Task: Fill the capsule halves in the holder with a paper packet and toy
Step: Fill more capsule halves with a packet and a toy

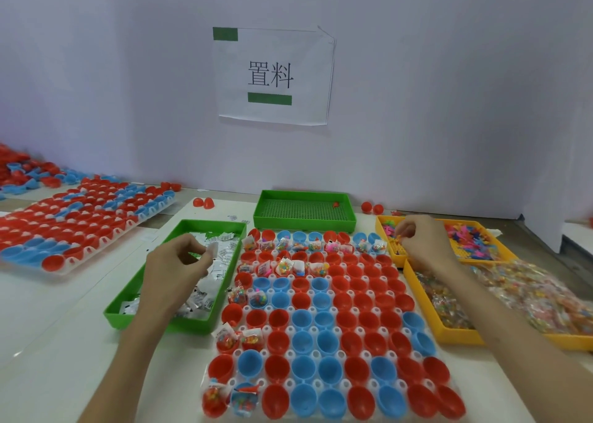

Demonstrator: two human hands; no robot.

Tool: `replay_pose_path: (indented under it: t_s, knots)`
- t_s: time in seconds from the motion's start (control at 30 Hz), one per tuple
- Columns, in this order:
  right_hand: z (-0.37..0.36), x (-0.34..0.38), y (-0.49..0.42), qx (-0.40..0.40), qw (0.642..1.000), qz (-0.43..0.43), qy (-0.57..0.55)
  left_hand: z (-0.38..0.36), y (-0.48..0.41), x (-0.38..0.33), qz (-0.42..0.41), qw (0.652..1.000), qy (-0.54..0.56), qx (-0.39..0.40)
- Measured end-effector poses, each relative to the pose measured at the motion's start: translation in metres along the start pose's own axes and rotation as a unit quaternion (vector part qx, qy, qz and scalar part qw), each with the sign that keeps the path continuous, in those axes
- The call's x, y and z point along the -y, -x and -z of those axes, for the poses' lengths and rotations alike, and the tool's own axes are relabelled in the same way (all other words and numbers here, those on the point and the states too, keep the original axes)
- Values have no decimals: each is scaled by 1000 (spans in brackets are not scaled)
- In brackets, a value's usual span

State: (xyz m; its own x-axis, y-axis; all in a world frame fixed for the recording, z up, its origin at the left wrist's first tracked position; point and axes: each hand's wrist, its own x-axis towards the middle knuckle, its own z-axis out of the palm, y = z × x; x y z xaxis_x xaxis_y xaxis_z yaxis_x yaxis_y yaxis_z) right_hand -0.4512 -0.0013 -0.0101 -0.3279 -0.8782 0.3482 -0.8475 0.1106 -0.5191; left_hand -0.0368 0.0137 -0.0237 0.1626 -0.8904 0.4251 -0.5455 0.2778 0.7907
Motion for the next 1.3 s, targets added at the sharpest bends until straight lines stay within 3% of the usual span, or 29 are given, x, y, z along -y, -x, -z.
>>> replay_pose_path:
  t_s: [0.2,0.37,0.53,0.7,0.83,1.07,1.2,1.27,1.3]
  knots:
    - [43,65,24,-34,981,88,-171,-4,14,-43,5,983,183,-29]
    - [68,121,81,69,906,161,-385,-12,47,-118,-34,942,330,51]
    - [40,119,116,122,855,148,-482,-33,89,-140,-51,929,352,107]
    - [19,108,127,165,799,142,-561,-58,113,-138,36,931,358,61]
    - [18,109,127,179,798,152,-555,-61,114,-138,63,928,367,-5]
    - [17,112,133,183,787,139,-573,-54,118,-132,23,955,295,13]
    - [22,111,133,194,783,130,-577,-56,120,-136,22,948,319,-5]
    - [31,107,130,225,800,147,-537,-57,122,-135,27,946,323,-9]
    - [36,103,127,220,827,156,-494,-58,123,-134,27,945,325,-9]
